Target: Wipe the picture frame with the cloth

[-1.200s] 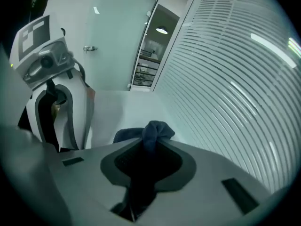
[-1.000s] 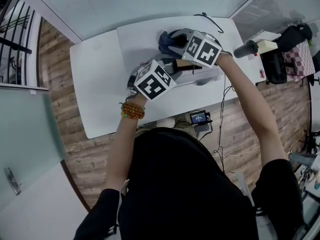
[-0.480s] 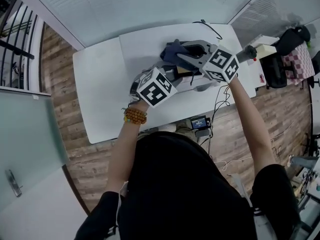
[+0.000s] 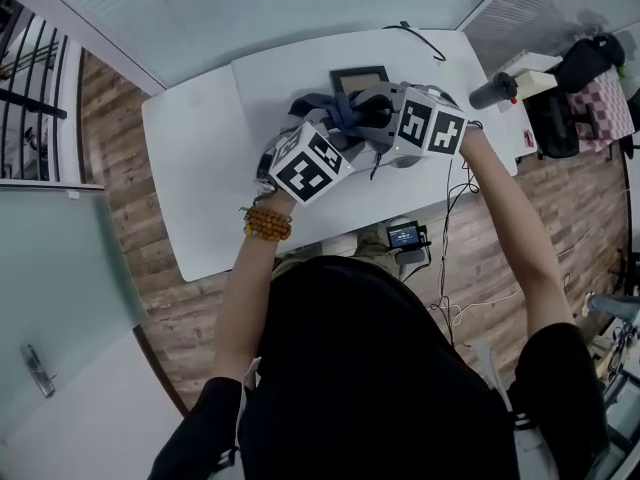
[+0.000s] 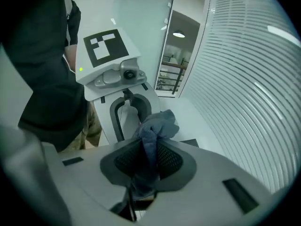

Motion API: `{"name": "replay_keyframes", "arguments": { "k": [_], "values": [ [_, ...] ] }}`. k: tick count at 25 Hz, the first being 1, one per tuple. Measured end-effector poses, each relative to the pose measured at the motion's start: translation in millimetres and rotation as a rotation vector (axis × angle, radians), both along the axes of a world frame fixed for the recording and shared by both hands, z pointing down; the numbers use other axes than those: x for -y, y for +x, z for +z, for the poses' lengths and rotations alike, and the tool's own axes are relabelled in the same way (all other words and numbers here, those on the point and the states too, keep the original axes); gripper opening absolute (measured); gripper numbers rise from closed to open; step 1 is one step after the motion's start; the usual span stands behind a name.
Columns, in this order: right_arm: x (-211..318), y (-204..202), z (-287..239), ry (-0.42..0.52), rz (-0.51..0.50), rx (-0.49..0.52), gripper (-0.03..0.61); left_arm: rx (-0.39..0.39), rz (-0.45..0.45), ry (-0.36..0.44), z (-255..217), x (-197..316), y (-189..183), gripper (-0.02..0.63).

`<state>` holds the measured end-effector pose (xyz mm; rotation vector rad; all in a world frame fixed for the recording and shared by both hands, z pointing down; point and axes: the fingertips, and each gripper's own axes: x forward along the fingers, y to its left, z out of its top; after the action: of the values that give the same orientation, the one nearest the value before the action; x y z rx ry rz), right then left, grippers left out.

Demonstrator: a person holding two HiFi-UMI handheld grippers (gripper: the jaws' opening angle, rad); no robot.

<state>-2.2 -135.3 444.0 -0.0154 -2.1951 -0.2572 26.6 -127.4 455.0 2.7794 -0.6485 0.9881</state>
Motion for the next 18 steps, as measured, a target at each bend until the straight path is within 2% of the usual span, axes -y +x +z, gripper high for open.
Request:
{"name": "replay_keyframes", "arguments": {
  "k": [3,6,10,13,15,18],
  "values": [
    [1.0,2.9,0.6,0.015,-0.039,-0.079,0.063,0.009,-0.004,0.008,0.0,0.7,0.8,0.183],
    [-0.1,2.1,1.2,0.012,-0.048,-0.103,0.063,0.012,-0.005,0.015,-0.9,2.2,0.8,0.181],
    [-10.7,5.1,7.5,-0.087,0.006,-0.108,0.061,0.024,-0.004,0.032,0.5,0.4,0.0,0.178],
    [-15.8,5.9,10.8,-0.132,0.005,-0.156,0.055,0.036,-0.003,0.050,1.5,-0.7,-0.2,0.186],
    [-14.4,5.0,10.5,-0.098,-0.033,-0.226,0.055,0.030,-0.007,0.039,2.0,0.1,-1.0,0.184],
    [-4.2,14.2,15.1,0.068,-0.088,-0.361,0.057,0.017,-0.010,0.023,2.3,1.4,0.0,0.181]
  ]
}}
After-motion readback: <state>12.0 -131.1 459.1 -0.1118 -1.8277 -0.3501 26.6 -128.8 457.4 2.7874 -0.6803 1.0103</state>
